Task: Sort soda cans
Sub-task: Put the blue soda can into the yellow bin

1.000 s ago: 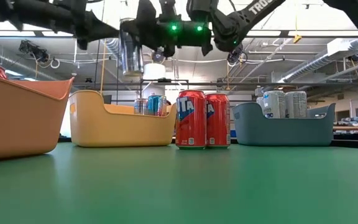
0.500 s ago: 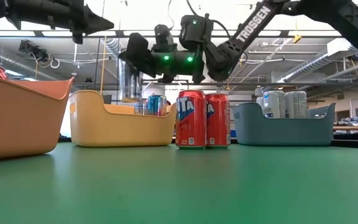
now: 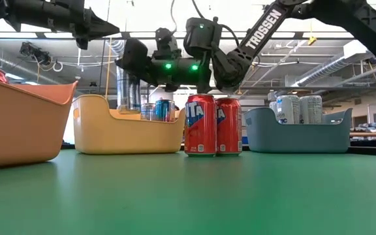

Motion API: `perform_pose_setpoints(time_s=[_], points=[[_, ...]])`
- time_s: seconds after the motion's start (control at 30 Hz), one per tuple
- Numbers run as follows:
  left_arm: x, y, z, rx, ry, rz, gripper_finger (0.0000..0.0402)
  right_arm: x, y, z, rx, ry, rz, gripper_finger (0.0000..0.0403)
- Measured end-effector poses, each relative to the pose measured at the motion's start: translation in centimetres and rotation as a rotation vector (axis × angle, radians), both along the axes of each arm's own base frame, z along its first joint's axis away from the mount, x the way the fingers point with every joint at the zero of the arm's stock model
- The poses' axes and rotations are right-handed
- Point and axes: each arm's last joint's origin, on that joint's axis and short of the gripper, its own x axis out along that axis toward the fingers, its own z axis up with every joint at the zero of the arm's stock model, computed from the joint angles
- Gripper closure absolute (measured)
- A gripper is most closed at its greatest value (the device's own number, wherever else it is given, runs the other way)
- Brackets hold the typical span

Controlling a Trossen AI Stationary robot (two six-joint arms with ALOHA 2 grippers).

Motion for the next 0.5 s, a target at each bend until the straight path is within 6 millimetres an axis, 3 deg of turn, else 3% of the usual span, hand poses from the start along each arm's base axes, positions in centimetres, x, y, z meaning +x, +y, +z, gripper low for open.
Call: perform_pose_setpoints(time_s=[0.17, 0.3, 0.5], points=[[0.0, 0.0, 0.0, -0.003, -0.004, -0.007, 0.0402, -0.1, 0.0, 1.1, -0.048, 0.001, -0.016, 0.0188], [0.0, 0.0, 0.2, 0.007, -0.018, -0.006, 0.0402, -0.2, 0.6, 4.1, -0.056, -0.060, -0.024, 0.0188], [-0.1, -0.1, 0.4, 0.019, -0.037, -0.005, 0.0402, 0.8, 3.5, 6.7, 0.005, 0.028, -0.212, 0.0188]])
